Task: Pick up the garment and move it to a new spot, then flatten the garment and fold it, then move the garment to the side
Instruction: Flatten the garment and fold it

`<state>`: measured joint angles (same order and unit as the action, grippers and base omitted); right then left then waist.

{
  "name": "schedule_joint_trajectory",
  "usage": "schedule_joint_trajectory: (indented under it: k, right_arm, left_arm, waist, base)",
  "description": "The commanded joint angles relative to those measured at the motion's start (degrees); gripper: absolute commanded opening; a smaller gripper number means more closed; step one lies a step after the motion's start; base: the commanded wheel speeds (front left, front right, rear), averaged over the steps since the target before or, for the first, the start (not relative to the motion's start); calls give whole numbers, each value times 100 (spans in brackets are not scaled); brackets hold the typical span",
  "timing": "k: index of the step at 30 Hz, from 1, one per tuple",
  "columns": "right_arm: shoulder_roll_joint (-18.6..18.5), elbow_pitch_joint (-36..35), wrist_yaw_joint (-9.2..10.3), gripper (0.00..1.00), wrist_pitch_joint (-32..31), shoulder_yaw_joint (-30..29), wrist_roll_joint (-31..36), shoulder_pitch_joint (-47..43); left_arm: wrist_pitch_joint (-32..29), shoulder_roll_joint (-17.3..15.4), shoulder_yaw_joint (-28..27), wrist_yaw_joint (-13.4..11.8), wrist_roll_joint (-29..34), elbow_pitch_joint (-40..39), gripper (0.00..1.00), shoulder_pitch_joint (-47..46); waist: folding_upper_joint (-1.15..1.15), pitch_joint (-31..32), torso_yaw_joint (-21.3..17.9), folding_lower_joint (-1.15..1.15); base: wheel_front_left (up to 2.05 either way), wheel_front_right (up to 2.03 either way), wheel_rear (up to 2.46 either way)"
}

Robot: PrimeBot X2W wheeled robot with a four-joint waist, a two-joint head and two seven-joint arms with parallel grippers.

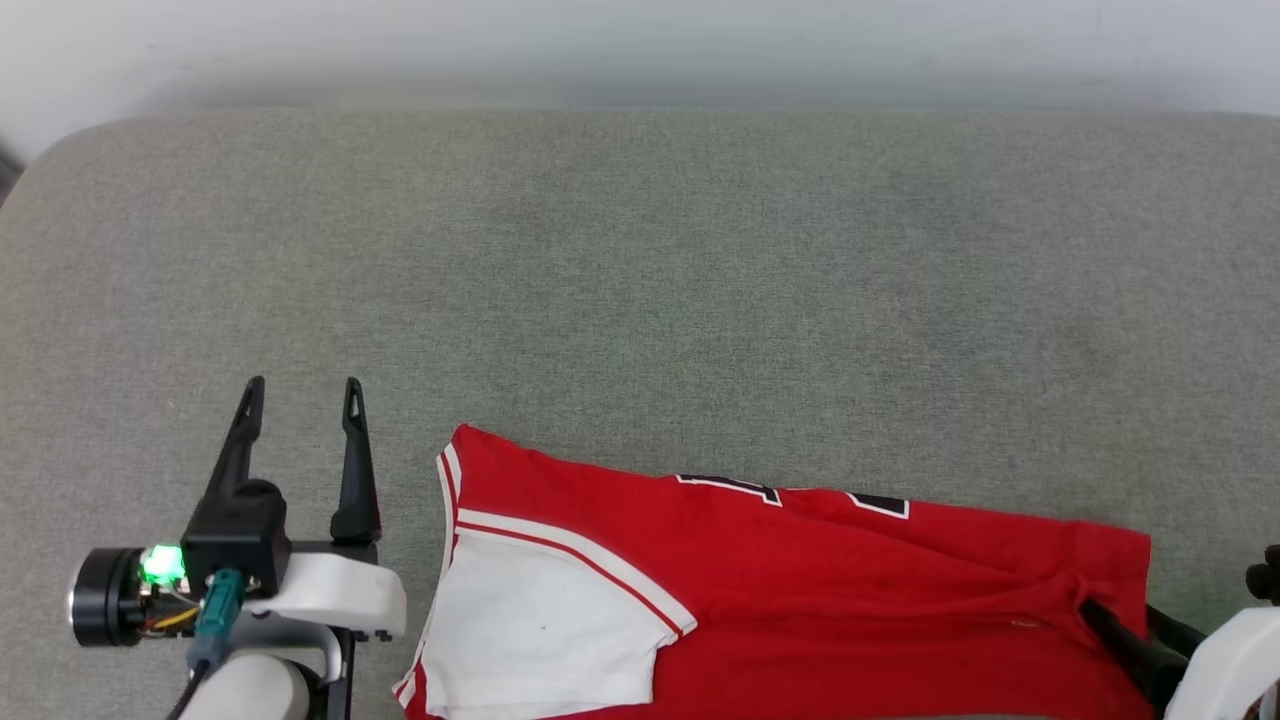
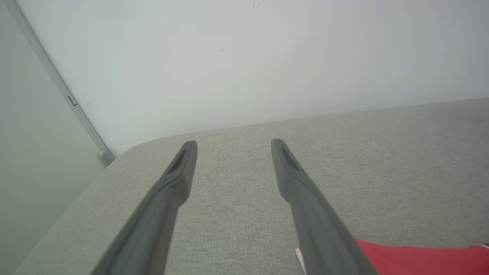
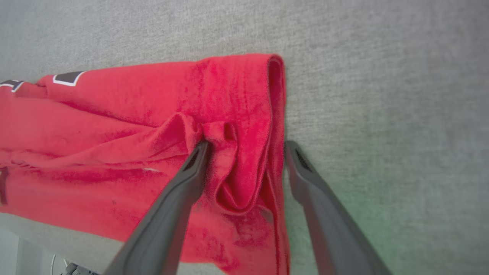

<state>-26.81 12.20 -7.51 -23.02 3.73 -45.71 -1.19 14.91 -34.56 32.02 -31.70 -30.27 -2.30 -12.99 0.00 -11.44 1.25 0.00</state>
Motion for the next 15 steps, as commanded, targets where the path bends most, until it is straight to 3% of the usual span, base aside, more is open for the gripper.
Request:
schedule_joint_trajectory:
  k: [1,11,12,13,15]
  right_arm:
    - [93,102,5,100,-102,134,-74,-2]
    - [461,653,-27,100,-507,1231,-311,111]
    - [449,659,-31,73,-503,1299,-332,159]
    - [412,655,-31,3,-435,1311,-327,217]
    - [252,671,-27,0,-348,1304,-315,304]
  left_arm:
    - [38,126,-141,78,128,-21,100,119]
    - [38,1120,-1124,726,1151,91,100,819]
    - [38,1210,-1201,781,1230,98,100,874]
    - [38,1290,-1302,835,1315,110,100,928]
    - [39,1448,-1467,926,1475,124,100,1018]
  waist:
    - [0,-21,29,0]
    - [0,-91,122,0]
    - [0,-84,126,0]
    - [0,-74,129,0]
    - [0,-37,133,0]
  base:
    - [0,0,0]
    - [0,0,0]
    - [0,0,0]
    - [0,0,0]
    - [0,0,0]
